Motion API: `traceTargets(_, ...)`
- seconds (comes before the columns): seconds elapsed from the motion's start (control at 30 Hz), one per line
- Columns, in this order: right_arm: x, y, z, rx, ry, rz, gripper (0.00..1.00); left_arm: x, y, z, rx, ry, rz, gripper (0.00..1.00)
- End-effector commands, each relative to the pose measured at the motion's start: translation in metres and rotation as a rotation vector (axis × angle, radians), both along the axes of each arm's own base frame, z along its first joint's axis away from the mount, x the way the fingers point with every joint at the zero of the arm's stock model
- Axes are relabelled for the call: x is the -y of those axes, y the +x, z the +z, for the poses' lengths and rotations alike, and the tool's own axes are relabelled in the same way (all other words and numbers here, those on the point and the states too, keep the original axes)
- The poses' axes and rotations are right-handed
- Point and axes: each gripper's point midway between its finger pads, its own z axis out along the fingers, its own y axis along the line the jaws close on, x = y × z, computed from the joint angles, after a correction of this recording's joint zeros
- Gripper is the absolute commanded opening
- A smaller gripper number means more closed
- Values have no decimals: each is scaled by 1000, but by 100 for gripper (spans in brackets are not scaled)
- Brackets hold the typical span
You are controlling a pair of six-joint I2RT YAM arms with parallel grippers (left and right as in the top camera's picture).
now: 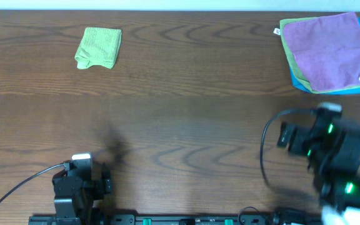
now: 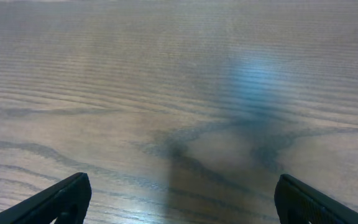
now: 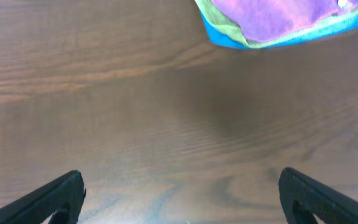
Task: Fold the cloth
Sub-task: 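Reach the right gripper to the purple cloth on the stack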
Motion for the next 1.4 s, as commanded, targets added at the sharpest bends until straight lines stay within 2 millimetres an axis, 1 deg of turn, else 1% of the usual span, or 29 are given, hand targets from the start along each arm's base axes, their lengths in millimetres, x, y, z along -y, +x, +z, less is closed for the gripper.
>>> traceTargets(0.0,10,28,23,-48,19,-38,99,2,-9,-13,-61,13,-28,95)
traceTargets(0.07,14,46,32,-93,19,-44,99,2,-9,-13,-61,13,-28,95)
traceTargets(0.17,21,73,41,-145,16,-53,99,2,-9,-13,-61,13,-28,95)
traceTargets(0.23,28,94,44,-175,5,-60,99,2,-9,-13,-61,13,-28,95)
traceTargets(0.33,40,121,43,-205,-24,-82,99,2,-9,-13,-61,13,-28,95)
traceTargets(0.37,46,132,40,-217,-39,-96,99,2,-9,-13,-61,13,-28,95)
traceTargets(0.5,64,163,22,-260,-45,-129,99,2,-9,-13,-61,13,-28,95)
traceTargets(0.53,67,167,17,-268,-43,-132,99,2,-9,-13,-61,13,-28,95)
traceTargets(0.67,75,196,-7,-255,-36,-134,99,2,-9,-13,-61,13,-28,95)
traceTargets(0.77,80,207,-25,-270,-51,-142,99,2,-9,-13,-61,13,-28,95)
traceTargets(0.87,87,208,-44,-321,-100,-109,99,2,-9,-13,-61,13,-28,95)
traceTargets(1.07,101,224,-71,-320,-99,-129,99,2,-9,-13,-61,13,-28,95)
traceTargets(1.3,128,228,-102,-342,-84,-176,99,2,-9,-13,-61,13,-28,95)
traceTargets(1.37,132,229,-110,-347,-69,-179,99,2,-9,-13,-61,13,-28,95)
